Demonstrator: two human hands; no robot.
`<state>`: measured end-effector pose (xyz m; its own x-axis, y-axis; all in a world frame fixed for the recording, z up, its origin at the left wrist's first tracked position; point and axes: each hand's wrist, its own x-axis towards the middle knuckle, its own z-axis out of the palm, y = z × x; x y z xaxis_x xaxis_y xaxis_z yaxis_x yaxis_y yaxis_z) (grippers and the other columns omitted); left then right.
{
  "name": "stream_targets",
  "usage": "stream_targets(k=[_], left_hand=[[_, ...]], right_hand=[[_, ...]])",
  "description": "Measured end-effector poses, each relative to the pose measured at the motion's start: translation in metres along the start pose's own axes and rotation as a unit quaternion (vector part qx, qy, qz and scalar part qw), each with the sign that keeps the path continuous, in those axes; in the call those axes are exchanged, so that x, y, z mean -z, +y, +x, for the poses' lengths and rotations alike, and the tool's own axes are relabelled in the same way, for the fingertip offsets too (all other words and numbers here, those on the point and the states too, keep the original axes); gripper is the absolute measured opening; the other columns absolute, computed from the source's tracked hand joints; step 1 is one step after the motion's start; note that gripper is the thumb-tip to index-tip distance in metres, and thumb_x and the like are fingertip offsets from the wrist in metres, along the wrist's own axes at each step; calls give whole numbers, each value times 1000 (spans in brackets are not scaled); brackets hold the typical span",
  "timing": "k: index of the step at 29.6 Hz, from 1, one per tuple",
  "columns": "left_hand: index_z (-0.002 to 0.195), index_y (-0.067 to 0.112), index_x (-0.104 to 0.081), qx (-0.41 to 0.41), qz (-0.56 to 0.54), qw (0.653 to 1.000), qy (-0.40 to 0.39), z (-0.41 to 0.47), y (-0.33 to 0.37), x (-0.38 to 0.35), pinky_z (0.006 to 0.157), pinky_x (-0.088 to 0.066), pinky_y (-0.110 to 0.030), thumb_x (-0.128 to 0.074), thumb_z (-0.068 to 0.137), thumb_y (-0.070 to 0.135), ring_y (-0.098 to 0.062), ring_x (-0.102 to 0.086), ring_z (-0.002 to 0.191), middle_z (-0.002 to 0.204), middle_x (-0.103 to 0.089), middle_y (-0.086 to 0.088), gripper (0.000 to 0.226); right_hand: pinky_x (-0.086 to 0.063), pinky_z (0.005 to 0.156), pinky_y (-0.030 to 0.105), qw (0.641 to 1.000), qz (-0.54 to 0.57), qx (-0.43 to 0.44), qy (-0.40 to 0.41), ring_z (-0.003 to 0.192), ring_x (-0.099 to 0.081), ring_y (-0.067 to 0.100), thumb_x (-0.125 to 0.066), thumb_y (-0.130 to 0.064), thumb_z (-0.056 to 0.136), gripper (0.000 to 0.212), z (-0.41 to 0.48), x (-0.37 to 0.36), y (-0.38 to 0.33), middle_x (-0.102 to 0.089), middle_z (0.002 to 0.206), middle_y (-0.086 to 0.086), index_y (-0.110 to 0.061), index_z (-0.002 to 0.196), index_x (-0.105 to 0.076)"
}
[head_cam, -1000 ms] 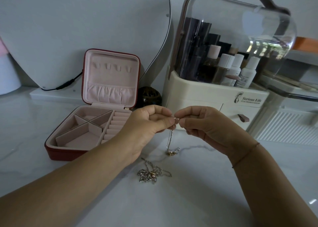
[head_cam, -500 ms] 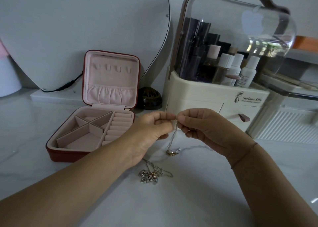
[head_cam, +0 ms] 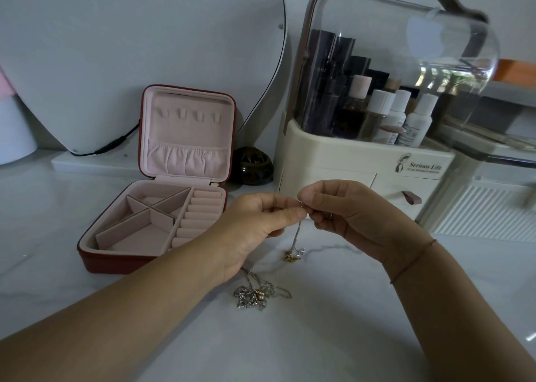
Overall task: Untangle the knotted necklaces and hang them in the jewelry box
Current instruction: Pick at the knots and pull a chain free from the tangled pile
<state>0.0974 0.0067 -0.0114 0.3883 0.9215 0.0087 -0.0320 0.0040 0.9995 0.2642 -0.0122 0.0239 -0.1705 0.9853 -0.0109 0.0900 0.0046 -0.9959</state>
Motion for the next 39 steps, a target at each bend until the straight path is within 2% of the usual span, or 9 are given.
stream_targets(k=[3, 7, 12, 15, 19, 24, 30, 34, 39], left_hand=[[92, 18, -73, 3, 13, 1000, 13, 0, 0, -1, 84, -49, -25, -75, 76, 25, -13, -61, 89, 100, -72, -9, 18], [92, 18, -74, 3, 10, 1000, 16, 0, -1, -2, 78, -49, -22, -73, 78, 26, -10, -58, 80, 82, -67, -1, 16], [91, 21, -73, -11, 23, 1000, 9, 0, -2, -1, 82, -49, -24, -74, 77, 23, -8, -62, 83, 91, -71, -6, 15], [89, 20, -74, -16, 18, 1000, 8, 0, -2, -1, 77, -49, -21, -72, 79, 27, -7, -58, 75, 78, -66, 3, 13], [90, 19, -74, -31, 5, 999, 13, 1, -3, 1, 81, -48, -25, -69, 82, 29, -4, -57, 72, 66, -63, 15, 14], [86, 21, -75, -57, 1, 997, 42, 2, -4, 1, 76, -47, -20, -70, 81, 24, -4, -56, 72, 72, -66, 9, 8], [83, 19, -74, -68, 7, 995, 66, 4, -4, 2, 68, -46, -18, -71, 81, 18, -5, -52, 67, 65, -61, 9, 4], [79, 19, -72, -60, -16, 996, 69, 4, -3, 2, 69, -46, -22, -72, 80, 15, -6, -52, 65, 63, -60, 8, 4], [78, 18, -72, -58, -35, 996, 63, 4, -1, 1, 69, -46, -20, -72, 80, 14, -6, -52, 64, 63, -61, 7, 4]], right_hand=[[-47, 58, 16, 1000, -3, 1, -1, 57, -52, 6, -66, -20, 70, 15, 0, -1, 0, -60, 65, 2, -8, 79, -69], [-46, 58, 16, 1000, 2, 0, -3, 56, -52, 6, -66, -20, 71, 16, 0, -1, -1, -61, 64, 0, -8, 80, -69], [-46, 57, 17, 1000, 9, 0, -7, 55, -51, 7, -64, -18, 74, 12, -1, -1, -1, -59, 63, 0, -8, 80, -67], [-45, 57, 18, 1000, 11, -1, -2, 54, -51, 7, -64, -19, 74, 12, 0, 0, -1, -60, 63, 1, -8, 79, -66], [-45, 54, 17, 1000, -2, -11, -5, 54, -49, 8, -64, -21, 75, 16, -1, 1, 1, -59, 64, 1, -7, 82, -65], [-45, 55, 17, 999, -31, -30, -14, 56, -48, 8, -70, -21, 67, 29, 0, 2, 1, -57, 65, 1, -7, 92, -68], [-42, 59, 20, 996, -92, -14, -3, 58, -45, 10, -74, -26, 59, 31, 0, -2, 3, -53, 65, 4, -11, 86, -72], [-40, 61, 24, 995, -103, 9, 10, 59, -43, 13, -76, -33, 55, 35, 0, -3, 3, -52, 64, 6, -11, 82, -73], [-40, 61, 23, 995, -92, 26, 21, 58, -44, 12, -74, -22, 65, 26, 3, 0, 5, -55, 62, 3, -7, 86, -72]])
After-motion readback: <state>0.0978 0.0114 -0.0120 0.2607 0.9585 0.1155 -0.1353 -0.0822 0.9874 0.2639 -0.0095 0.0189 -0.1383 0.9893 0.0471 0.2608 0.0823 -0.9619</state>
